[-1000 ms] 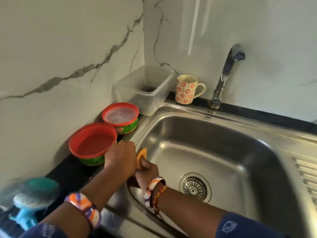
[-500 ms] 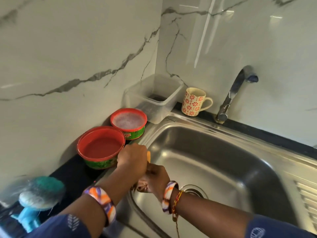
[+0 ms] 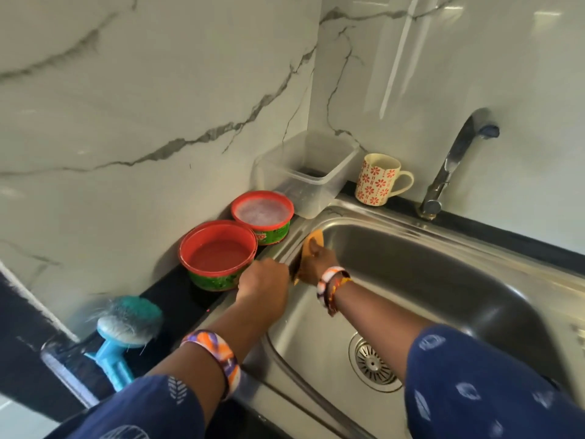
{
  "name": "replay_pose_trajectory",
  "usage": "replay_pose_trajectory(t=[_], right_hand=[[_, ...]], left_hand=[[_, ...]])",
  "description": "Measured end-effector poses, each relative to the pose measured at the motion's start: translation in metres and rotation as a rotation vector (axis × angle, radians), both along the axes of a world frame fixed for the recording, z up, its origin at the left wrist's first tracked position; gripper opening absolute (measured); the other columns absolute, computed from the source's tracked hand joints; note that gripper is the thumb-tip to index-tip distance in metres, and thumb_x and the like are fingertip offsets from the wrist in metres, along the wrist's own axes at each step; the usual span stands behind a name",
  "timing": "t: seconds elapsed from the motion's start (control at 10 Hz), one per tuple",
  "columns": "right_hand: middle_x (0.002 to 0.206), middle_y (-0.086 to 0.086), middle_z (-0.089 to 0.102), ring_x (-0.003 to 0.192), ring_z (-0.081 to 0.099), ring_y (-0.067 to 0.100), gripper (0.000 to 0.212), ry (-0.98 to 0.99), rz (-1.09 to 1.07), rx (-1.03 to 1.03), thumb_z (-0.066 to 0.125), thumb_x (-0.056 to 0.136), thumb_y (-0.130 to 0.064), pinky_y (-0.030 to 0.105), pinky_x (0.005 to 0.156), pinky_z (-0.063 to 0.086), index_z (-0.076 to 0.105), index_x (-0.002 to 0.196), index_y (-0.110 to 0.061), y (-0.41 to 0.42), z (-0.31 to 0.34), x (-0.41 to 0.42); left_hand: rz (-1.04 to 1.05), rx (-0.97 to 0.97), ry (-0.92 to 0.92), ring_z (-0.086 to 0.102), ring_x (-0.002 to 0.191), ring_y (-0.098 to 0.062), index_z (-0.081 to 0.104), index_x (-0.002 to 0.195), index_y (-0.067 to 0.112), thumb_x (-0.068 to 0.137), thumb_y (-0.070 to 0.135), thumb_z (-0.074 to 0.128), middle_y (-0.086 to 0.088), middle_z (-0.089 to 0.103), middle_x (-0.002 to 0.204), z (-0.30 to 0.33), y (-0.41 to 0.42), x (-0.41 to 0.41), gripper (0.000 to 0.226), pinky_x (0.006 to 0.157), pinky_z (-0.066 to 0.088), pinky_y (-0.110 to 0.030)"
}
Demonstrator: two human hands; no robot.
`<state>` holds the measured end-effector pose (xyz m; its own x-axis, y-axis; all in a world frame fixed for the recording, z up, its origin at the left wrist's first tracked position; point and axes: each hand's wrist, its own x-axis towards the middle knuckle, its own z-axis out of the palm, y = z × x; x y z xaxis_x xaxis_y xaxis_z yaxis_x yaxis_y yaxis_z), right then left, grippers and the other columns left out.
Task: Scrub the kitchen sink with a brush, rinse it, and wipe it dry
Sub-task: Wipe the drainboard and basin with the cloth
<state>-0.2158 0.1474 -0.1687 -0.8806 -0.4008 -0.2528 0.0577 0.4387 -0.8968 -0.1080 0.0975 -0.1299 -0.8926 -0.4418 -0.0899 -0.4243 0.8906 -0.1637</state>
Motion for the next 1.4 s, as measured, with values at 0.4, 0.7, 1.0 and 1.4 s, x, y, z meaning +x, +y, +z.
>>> replay_pose_trajectory(t=[0.4, 0.7, 1.0, 1.4], right_hand=[[0.063, 0.002, 0.055, 0.068, 0.054, 0.017, 0.011, -0.289, 0.133, -0.097, 0.06, 0.077, 0.0, 0.03, 0.069, 0.052, 0.068, 0.076, -0.008, 0.035, -0.026, 0.07], [0.083, 0.003, 0.053, 0.085, 0.056, 0.015, 0.024, -0.213, -0.313, -0.26, 0.044, 0.096, -0.016, 0.023, 0.075, 0.042, 0.054, 0.074, -0.017, 0.002, -0.053, -0.052], [0.113, 0.013, 0.063, 0.108, 0.06, 0.028, 0.032, 0.429, 0.317, 0.056, 0.038, 0.089, -0.013, 0.03, 0.095, 0.044, 0.065, 0.107, -0.009, 0.041, -0.117, -0.017], [0.119, 0.012, 0.061, 0.112, 0.057, 0.03, 0.028, 0.737, 0.539, 0.667, 0.045, 0.094, -0.018, 0.034, 0.089, 0.045, 0.062, 0.116, -0.016, 0.056, -0.111, -0.084]], left_hand=[[-0.042, -0.028, -0.025, 0.056, 0.117, -0.028, 0.052, 0.122, 0.01, 0.094, 0.006, 0.045, -0.012, 0.054, 0.128, -0.003, -0.004, -0.026, 0.03, 0.087, 0.048, -0.033], [-0.24, -0.214, 0.208, 0.057, 0.039, -0.027, 0.066, 0.067, 0.011, 0.049, 0.011, 0.085, -0.008, 0.059, 0.06, -0.046, -0.012, -0.041, 0.026, 0.031, 0.039, -0.021], [-0.238, -0.192, 0.257, 0.058, 0.041, -0.031, 0.062, 0.066, 0.01, 0.073, 0.02, 0.042, -0.008, 0.061, 0.062, -0.058, -0.018, -0.046, 0.023, 0.033, 0.039, -0.022], [-0.255, -0.128, 0.353, 0.058, 0.045, -0.036, 0.059, 0.066, 0.005, 0.076, 0.02, 0.04, -0.014, 0.06, 0.062, -0.061, -0.02, -0.046, 0.027, 0.037, 0.041, -0.027]])
